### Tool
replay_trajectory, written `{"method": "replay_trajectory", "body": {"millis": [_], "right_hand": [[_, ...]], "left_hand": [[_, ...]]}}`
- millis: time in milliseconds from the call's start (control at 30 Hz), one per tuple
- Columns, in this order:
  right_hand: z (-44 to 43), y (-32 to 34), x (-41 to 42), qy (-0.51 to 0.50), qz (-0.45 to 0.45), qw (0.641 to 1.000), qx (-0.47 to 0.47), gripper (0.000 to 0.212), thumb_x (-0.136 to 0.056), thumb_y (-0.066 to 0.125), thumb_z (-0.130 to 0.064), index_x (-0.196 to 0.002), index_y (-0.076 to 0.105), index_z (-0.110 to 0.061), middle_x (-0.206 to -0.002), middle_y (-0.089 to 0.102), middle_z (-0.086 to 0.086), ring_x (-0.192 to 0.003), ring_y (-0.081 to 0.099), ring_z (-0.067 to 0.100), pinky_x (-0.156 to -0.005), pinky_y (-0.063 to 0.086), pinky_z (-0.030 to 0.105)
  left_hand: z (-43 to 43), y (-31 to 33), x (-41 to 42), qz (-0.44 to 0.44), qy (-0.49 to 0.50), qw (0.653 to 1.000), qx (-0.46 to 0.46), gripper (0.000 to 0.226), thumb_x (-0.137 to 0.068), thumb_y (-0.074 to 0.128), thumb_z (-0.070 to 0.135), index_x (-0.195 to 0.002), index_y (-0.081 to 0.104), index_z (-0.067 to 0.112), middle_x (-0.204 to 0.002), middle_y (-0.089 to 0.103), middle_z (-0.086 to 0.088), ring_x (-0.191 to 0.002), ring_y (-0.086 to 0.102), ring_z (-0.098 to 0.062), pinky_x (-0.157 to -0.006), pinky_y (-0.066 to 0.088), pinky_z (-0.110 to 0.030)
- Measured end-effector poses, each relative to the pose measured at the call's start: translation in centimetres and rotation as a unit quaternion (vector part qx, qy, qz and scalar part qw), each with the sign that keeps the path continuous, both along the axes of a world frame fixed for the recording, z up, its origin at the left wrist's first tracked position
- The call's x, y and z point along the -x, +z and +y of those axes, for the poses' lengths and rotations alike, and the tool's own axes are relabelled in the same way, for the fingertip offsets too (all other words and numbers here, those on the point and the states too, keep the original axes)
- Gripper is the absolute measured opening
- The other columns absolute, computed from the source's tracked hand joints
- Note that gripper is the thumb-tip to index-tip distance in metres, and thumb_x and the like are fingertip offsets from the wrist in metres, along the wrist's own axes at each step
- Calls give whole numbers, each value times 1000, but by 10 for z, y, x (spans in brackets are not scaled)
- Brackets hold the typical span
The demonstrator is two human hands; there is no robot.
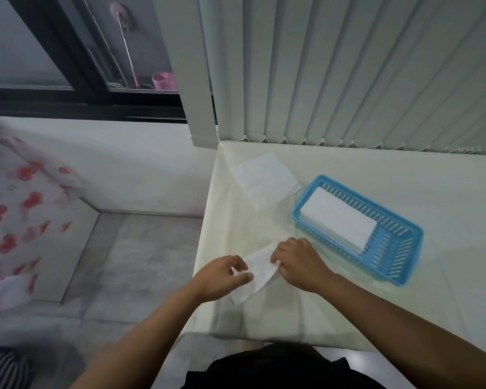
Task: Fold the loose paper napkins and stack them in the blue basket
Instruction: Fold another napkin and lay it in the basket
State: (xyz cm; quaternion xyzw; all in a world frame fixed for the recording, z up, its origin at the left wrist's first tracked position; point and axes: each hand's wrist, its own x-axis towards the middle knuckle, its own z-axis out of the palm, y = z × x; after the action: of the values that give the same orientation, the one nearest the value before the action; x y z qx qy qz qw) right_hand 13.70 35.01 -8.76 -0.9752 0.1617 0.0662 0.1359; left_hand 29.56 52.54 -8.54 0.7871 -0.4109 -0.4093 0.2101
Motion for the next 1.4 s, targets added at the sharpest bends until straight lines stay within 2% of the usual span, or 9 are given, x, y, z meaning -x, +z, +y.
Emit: {"method": "replay_trajectory", "body": {"millis": [200, 400, 600, 800, 933, 1000, 1067, 1233, 1400], "right_hand": [[7, -6, 7, -19, 4, 1000, -7, 38, -87, 46, -6, -109, 68, -28, -119, 64, -8, -110, 51, 15, -96, 32, 30], [23, -19, -8, -41, 58, 997, 3, 48, -99, 31, -33, -146, 33, -24, -156, 31, -3, -143, 24, 22, -118, 12, 41], [30, -36, 7, -71, 100, 992, 27, 57, -99, 23, -45, -152, 10, -27, -162, 6, -4, -148, 1, 25, -118, -7, 46], [27, -31, 15, -133, 85, 987, 9, 58, -98, 30, -40, -152, 14, -26, -162, 8, -2, -147, 8, 24, -119, 4, 43], [32, -12, 15, -249, -43, 966, -57, 38, -95, 41, -30, -132, 48, -25, -140, 48, -5, -122, 45, 18, -102, 37, 34], [35, 1, 13, -307, -84, 938, -135, 20, -94, 44, -32, -101, 61, -25, -105, 65, -7, -92, 58, 14, -80, 48, 31], [39, 11, 6, -356, -83, 900, -236, 31, -93, 45, -40, -79, 60, -18, -80, 66, -2, -71, 58, 15, -65, 48, 31], [44, 32, -24, -473, -60, 733, -486, 45, -89, 49, -59, -91, 68, -19, -90, 70, -3, -83, 64, 16, -69, 48, 27], [34, 38, -41, -516, -178, 615, -569, 30, -87, 62, -48, -99, 64, -20, -100, 69, 0, -92, 64, 19, -78, 52, 30]], "left_hand": [[-8, -15, 6, -175, 80, 981, 37, 21, -93, 49, 27, -111, 59, 25, -106, 63, 7, -103, 55, -13, -77, 48, -29], [-21, -22, 14, -212, 84, 974, 6, 25, -92, 52, 32, -116, 55, 23, -109, 61, 3, -106, 55, -18, -77, 50, -34], [-35, -21, 17, -206, 69, 975, -40, 23, -88, 54, 36, -106, 54, 22, -101, 63, 2, -96, 58, -22, -68, 42, -31], [-49, -12, 4, -133, 45, 986, -87, 10, -86, 55, 31, -80, 54, 23, -91, 60, 3, -85, 57, -19, -66, 46, -29], [-52, 5, -16, 0, 130, 990, -56, 8, -81, 65, 20, -87, 60, 19, -83, 61, 3, -70, 58, -15, -55, 45, -23], [-53, 14, -24, 69, 192, 979, -12, 13, -79, 67, 10, -89, 61, 15, -83, 66, -3, -69, 61, -18, -60, 51, -26], [-54, 22, -29, 153, 263, 951, 46, 15, -80, 66, 1, -90, 60, 9, -91, 69, -14, -79, 66, -28, -74, 57, -39], [-65, 39, -20, 277, 353, 880, 156, 29, -82, 64, -1, -110, 60, 8, -110, 69, -12, -99, 67, -27, -78, 57, -32], [-71, 40, -1, 338, 352, 856, 172, 33, -85, 63, 3, -117, 60, 7, -112, 71, -10, -101, 69, -28, -87, 57, -37]]}}
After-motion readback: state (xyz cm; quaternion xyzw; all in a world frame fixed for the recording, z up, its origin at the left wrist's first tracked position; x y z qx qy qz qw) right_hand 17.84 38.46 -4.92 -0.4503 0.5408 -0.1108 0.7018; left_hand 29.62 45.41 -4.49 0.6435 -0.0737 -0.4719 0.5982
